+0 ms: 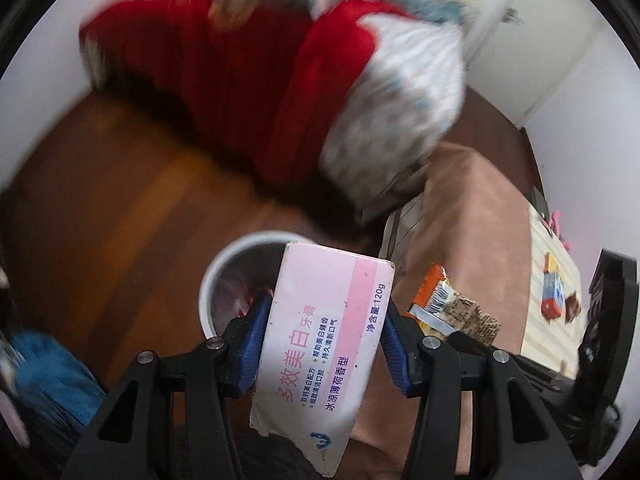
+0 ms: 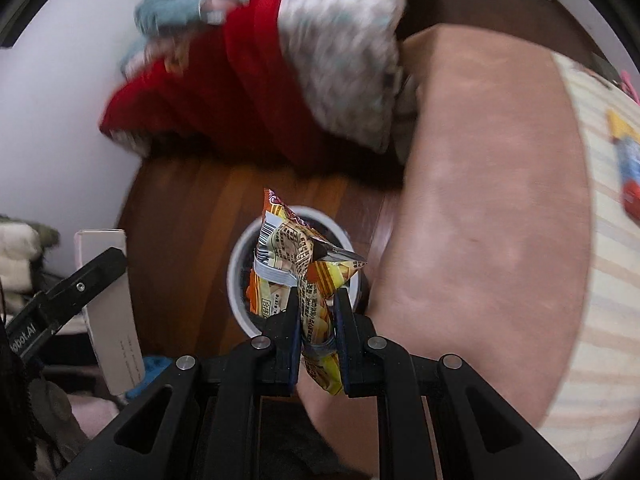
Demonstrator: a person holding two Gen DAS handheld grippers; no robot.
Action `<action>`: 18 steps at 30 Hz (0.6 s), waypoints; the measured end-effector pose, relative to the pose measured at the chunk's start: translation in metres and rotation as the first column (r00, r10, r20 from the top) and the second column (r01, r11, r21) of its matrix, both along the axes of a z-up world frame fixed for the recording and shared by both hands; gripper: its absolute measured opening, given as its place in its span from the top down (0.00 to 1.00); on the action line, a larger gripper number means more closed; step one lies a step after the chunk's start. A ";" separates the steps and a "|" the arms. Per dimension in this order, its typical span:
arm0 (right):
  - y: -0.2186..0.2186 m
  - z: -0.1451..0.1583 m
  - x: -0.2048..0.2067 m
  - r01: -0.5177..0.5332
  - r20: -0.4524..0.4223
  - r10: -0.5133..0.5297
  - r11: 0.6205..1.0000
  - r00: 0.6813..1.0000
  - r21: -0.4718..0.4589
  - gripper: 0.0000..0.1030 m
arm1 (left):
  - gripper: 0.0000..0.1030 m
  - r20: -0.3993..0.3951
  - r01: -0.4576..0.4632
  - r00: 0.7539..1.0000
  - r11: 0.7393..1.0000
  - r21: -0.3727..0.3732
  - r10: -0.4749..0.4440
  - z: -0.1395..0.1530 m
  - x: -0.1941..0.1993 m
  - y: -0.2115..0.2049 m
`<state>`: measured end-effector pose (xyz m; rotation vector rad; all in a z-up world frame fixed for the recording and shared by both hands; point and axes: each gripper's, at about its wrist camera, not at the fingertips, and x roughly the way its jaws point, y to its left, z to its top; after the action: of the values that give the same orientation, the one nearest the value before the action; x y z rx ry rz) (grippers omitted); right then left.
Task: Collect trash
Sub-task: 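Carry both items over the white bin and open both tools to drop them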
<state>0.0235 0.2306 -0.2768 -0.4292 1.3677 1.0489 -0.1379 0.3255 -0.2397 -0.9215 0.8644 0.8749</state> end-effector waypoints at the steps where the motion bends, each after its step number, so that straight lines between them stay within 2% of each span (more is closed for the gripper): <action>1: 0.010 -0.010 0.000 -0.012 -0.001 0.012 1.000 1.000 -0.023 0.85 | 0.53 0.009 -0.006 1.000 0.999 -0.041 0.006 -0.015 -0.004 0.010; 5: 0.055 -0.054 -0.008 -0.068 0.011 0.070 0.990 0.998 -0.124 0.85 | 0.52 0.001 -0.042 0.999 0.983 -0.177 0.043 -0.070 -0.013 0.044; 8: 0.079 -0.082 -0.010 -0.099 0.014 0.103 0.978 0.995 -0.182 0.85 | 0.51 -0.032 -0.063 0.998 0.969 -0.238 0.057 -0.104 -0.014 0.063; 10: 0.095 -0.101 -0.012 -0.125 0.010 0.130 0.967 0.991 -0.223 0.85 | 0.42 -0.051 -0.076 0.997 0.960 -0.269 0.065 -0.121 -0.013 0.071; 12: 0.108 -0.118 -0.015 -0.146 0.015 0.156 0.954 0.988 -0.263 0.82 | 0.21 -0.064 -0.096 0.995 0.954 -0.283 0.081 -0.133 -0.015 0.077; 13: 0.111 -0.123 -0.015 -0.160 0.013 0.171 0.945 0.985 -0.283 0.80 | 0.18 -0.075 -0.105 0.993 0.952 -0.288 0.087 -0.138 -0.018 0.080; 15: 0.117 -0.134 -0.015 -0.175 -0.003 0.183 0.934 0.983 -0.312 0.58 | 0.16 -0.099 -0.126 0.990 0.950 -0.287 0.101 -0.142 -0.024 0.083; 16: 0.119 -0.138 -0.015 -0.185 -0.011 0.192 0.929 0.981 -0.320 0.53 | 0.14 -0.121 -0.136 0.987 0.951 -0.279 0.106 -0.143 -0.026 0.083; 17: 0.120 -0.142 -0.017 -0.194 -0.011 0.201 0.926 0.979 -0.325 0.44 | 0.05 -0.134 -0.144 0.985 0.952 -0.272 0.110 -0.144 -0.029 0.084; 18: 0.121 -0.143 -0.019 -0.200 -0.010 0.209 0.923 0.978 -0.327 0.39 | 0.03 -0.143 -0.153 0.983 0.953 -0.261 0.119 -0.143 -0.034 0.084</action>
<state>0.0044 0.3512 -0.4199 -0.8444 1.5031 0.9806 -0.1723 0.4090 -0.3829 -1.1851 1.0573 0.9565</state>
